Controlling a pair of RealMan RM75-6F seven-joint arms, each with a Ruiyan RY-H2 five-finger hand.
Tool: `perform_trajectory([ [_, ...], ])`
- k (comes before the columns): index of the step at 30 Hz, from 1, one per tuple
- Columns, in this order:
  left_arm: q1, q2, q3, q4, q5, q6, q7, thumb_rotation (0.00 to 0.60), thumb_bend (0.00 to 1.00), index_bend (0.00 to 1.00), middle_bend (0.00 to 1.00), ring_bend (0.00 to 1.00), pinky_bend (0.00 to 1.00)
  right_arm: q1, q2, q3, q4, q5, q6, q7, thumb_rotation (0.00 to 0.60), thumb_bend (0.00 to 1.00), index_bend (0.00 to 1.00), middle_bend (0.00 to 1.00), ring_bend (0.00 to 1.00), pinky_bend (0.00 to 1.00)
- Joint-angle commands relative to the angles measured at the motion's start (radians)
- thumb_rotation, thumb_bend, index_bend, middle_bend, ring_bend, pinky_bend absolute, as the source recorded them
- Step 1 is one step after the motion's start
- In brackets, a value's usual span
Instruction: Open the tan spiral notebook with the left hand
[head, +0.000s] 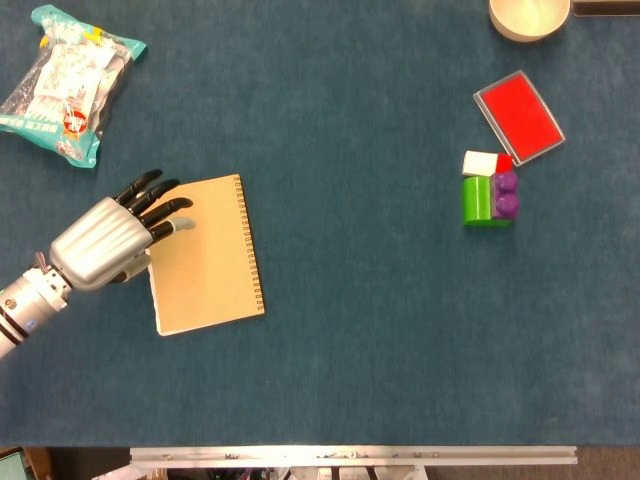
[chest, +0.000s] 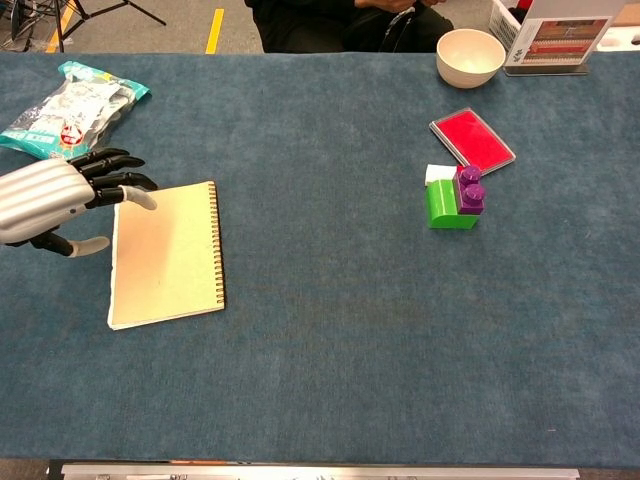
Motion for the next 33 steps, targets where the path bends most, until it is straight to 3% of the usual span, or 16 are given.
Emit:
perform_trajectory([
  [1,0.016,-0.07,0.021,0.136,0.021,0.014,-0.029,0.6,0.29,0.23,0.16,0.04,0.0,-0.002,0.0,-0.001,-0.006,0.0,0.003,-0.007,0.6,0.53,0.38,0.37,0.28,0.37],
  [15,0.04,-0.169,0.043,0.357,0.009,0.011,-0.132,0.6,0.29,0.23,0.16,0.04,0.0,0.005,0.004,0.001,-0.046,-0.001,0.0,-0.063,0.6,0.53,0.38,0.37,0.28,0.37],
  [33,0.035,-0.2,0.06,0.404,0.004,0.009,-0.165,0.6,0.29,0.23,0.16,0.04,0.0,0.005,0.003,0.003,-0.049,0.007,0.0,-0.072,0.6,0.53,0.38,0.37,0.28,0.37],
])
